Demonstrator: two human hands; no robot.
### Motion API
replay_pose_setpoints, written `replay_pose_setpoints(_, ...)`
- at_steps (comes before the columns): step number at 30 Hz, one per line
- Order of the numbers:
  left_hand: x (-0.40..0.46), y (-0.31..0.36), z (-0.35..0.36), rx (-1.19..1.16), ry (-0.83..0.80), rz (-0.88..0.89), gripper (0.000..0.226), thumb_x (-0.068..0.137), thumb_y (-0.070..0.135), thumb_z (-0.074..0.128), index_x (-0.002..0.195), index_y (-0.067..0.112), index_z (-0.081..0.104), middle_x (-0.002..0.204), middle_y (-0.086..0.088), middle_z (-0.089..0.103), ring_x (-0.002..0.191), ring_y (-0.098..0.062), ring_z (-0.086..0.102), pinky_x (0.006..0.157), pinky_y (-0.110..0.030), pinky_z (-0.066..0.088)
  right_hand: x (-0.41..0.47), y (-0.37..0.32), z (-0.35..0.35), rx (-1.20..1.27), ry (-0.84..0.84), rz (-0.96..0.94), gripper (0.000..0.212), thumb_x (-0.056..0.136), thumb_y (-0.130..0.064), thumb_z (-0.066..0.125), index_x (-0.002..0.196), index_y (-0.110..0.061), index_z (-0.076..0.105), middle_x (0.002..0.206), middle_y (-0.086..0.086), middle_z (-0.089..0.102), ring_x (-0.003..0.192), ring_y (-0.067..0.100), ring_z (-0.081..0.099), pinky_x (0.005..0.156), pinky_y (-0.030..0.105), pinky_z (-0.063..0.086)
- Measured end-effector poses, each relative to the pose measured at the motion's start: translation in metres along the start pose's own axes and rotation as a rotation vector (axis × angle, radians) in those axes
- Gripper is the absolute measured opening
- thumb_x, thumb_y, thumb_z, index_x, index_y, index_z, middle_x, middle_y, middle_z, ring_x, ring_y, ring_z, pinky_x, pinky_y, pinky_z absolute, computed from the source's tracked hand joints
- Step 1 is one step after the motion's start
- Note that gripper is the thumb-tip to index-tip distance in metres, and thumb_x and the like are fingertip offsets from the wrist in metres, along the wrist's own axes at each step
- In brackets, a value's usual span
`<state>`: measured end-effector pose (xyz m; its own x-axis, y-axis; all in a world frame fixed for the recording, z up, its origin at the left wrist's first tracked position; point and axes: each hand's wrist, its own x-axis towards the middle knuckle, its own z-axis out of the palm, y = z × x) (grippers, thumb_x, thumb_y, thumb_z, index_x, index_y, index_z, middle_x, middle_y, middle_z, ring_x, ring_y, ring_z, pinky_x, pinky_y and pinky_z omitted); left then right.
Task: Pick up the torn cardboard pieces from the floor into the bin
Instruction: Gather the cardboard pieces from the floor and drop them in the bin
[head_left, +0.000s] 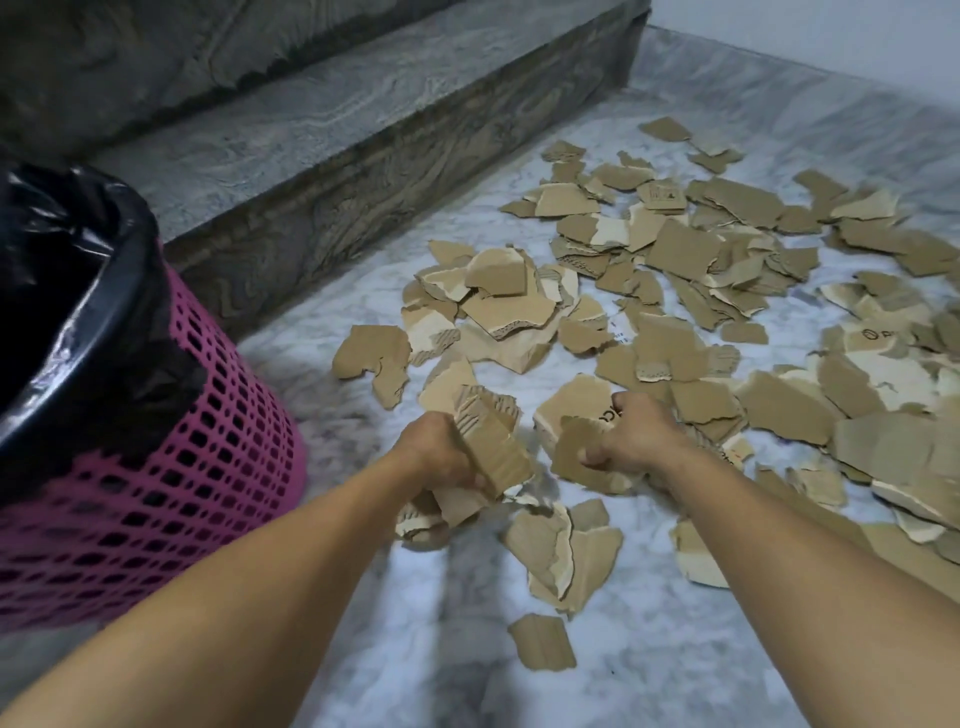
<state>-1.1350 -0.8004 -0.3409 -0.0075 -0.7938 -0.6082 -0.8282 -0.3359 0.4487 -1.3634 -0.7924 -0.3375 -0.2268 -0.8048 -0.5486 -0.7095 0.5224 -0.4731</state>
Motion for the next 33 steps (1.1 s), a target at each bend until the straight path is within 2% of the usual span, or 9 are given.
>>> replay_pose_setpoints(6,-0.056,0.021,-0.068,-0.041,0.134,0.033,0.048,0.063,0.02,0.091,0.101,0.006,0.065,0.103,-0.009,0.068,0.097,-0.025,0.066,0.086,-0.036,0.057,-0.052,-0.046,-0.04,0.045,0.032,-0.124,0.096,0.068,-0.022,0.088,0.148,-0.008,0.037,0.133,0.012,0.056,0.114,0.03,0.058,0.099,0.035,0.048)
replay_pose_setpoints(10,-0.111,0.026,-0.121,-0.137,0.245,0.082,0.038,0.064,0.022,0.09,0.078,0.017,0.055,0.096,-0.006,0.066,0.093,-0.023,0.064,0.078,-0.031,0.055,-0.094,-0.097,-0.06,0.101,0.038,-0.245,0.067,0.068,-0.022,0.088,0.125,-0.009,0.054,0.109,0.006,0.064,0.11,0.032,0.062,0.097,0.04,0.05)
replay_pose_setpoints(13,-0.153,0.021,-0.16,-0.304,0.302,0.131,0.036,0.066,0.019,0.089,0.084,0.016,0.058,0.087,-0.002,0.064,0.085,-0.021,0.062,0.072,-0.031,0.053,-0.13,-0.141,-0.069,0.149,0.051,-0.383,0.038,0.077,-0.016,0.083,0.104,-0.016,0.056,0.1,0.007,0.066,0.097,0.028,0.063,0.082,0.032,0.05)
replay_pose_setpoints(16,-0.194,0.007,-0.201,-0.537,0.31,0.137,0.054,0.056,0.018,0.092,0.102,0.005,0.065,0.098,-0.012,0.07,0.09,-0.028,0.068,0.079,-0.041,0.059,-0.165,-0.192,-0.075,0.204,0.082,-0.513,0.022,0.081,-0.009,0.075,0.098,-0.014,0.063,0.092,0.006,0.068,0.077,0.019,0.062,0.059,0.026,0.046)
replay_pose_setpoints(19,-0.227,-0.015,-0.242,-0.716,0.331,0.132,0.062,0.055,0.011,0.088,0.112,0.005,0.066,0.109,-0.015,0.071,0.098,-0.035,0.067,0.084,-0.05,0.057,-0.19,-0.239,-0.074,0.236,0.134,-0.604,0.027,0.076,-0.006,0.068,0.103,-0.009,0.065,0.098,0.011,0.069,0.087,0.026,0.065,0.067,0.031,0.054)
replay_pose_setpoints(23,-0.255,-0.064,-0.284,-0.747,0.5,0.028,0.075,0.055,0.016,0.09,0.122,0.003,0.058,0.116,-0.013,0.065,0.099,-0.035,0.065,0.073,-0.039,0.056,-0.221,-0.294,-0.052,0.259,0.098,-0.671,0.022,0.087,-0.011,0.057,0.107,-0.003,0.061,0.102,0.016,0.067,0.092,0.031,0.066,0.075,0.038,0.055)
replay_pose_setpoints(26,-0.26,-0.102,-0.295,-0.731,0.611,-0.068,0.057,0.07,0.011,0.083,0.12,0.0,0.058,0.114,-0.014,0.065,0.099,-0.033,0.063,0.068,-0.034,0.05,-0.237,-0.324,-0.016,0.236,0.063,-0.673,0.032,0.088,-0.014,0.057,0.115,0.002,0.059,0.112,0.021,0.066,0.102,0.036,0.066,0.077,0.038,0.053)
replay_pose_setpoints(31,-0.258,-0.14,-0.283,-0.66,0.573,-0.115,0.06,0.081,0.013,0.076,0.131,-0.003,0.049,0.138,-0.016,0.052,0.122,-0.035,0.053,0.095,-0.045,0.047,-0.245,-0.336,0.034,0.155,-0.018,-0.675,0.016,0.089,-0.016,0.063,0.096,-0.002,0.063,0.103,0.013,0.064,0.095,0.029,0.064,0.087,0.04,0.056)
replay_pose_setpoints(33,-0.258,-0.141,-0.273,-0.572,0.537,-0.133,0.063,0.085,0.019,0.074,0.135,-0.003,0.043,0.145,-0.015,0.043,0.133,-0.035,0.042,0.102,-0.047,0.039,-0.238,-0.329,0.041,0.238,-0.001,-0.626,0.025,0.084,-0.02,0.069,0.101,-0.002,0.064,0.105,0.017,0.067,0.098,0.033,0.066,0.086,0.047,0.058)
